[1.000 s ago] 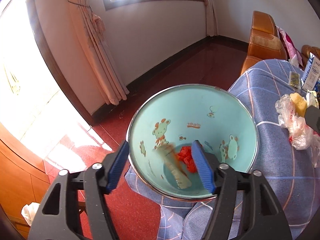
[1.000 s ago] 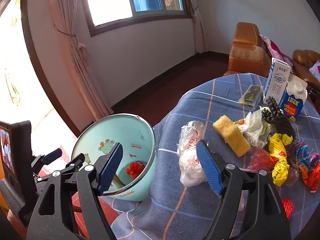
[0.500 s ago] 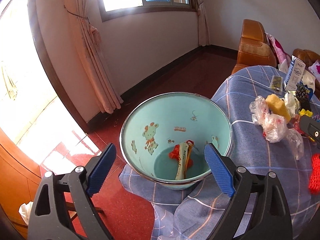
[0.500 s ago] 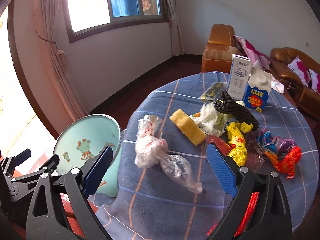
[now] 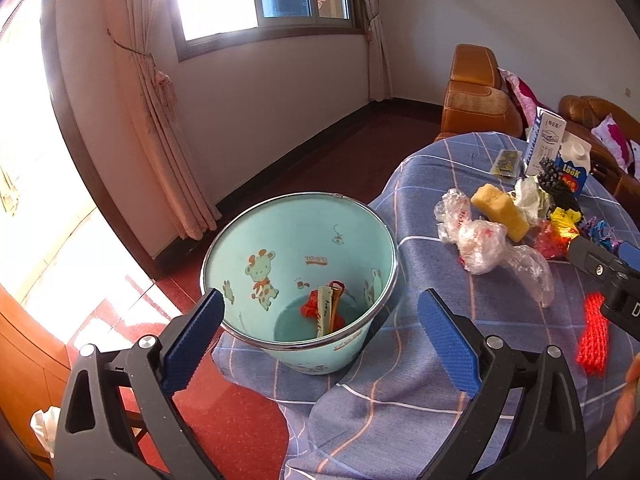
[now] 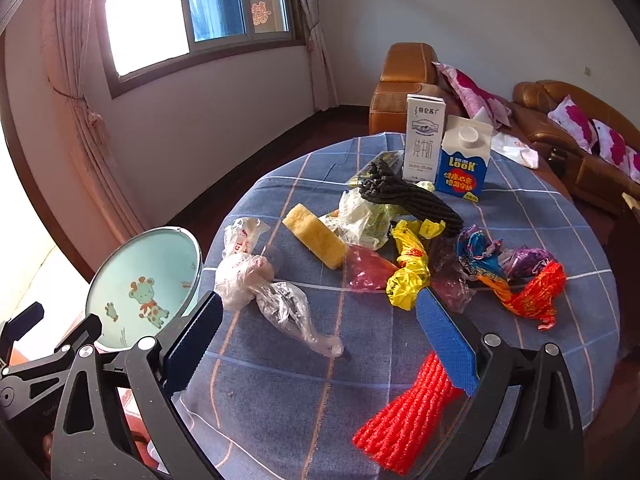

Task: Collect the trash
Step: 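Move the right tool to the red mesh net and close on it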

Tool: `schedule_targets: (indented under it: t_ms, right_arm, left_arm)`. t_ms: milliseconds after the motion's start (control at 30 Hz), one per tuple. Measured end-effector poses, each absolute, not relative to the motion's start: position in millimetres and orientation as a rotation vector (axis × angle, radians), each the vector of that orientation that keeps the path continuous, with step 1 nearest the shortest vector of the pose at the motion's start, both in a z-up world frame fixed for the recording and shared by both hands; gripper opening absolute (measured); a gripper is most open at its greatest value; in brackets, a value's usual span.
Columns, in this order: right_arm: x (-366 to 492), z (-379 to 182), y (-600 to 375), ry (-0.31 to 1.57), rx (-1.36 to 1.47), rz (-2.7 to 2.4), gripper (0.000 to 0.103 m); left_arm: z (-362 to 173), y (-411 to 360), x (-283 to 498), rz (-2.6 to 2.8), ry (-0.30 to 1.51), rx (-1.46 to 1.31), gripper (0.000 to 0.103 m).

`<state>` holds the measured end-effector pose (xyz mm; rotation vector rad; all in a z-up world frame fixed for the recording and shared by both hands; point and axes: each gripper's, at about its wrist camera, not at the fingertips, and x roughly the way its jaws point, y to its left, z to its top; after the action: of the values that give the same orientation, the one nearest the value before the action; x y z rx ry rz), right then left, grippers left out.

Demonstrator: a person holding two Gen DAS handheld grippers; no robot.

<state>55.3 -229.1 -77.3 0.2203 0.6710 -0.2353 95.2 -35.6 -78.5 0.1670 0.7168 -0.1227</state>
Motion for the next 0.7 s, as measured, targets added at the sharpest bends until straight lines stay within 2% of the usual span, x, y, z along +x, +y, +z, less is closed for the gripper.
schedule_targets:
  t_ms: [700]
  right_arm:
    - [-6,-100,-299,0.702,0.344,-0.37,0.095]
  left_arm:
    - [-83,-81,59,-0.222,0.725,0.227,0.097]
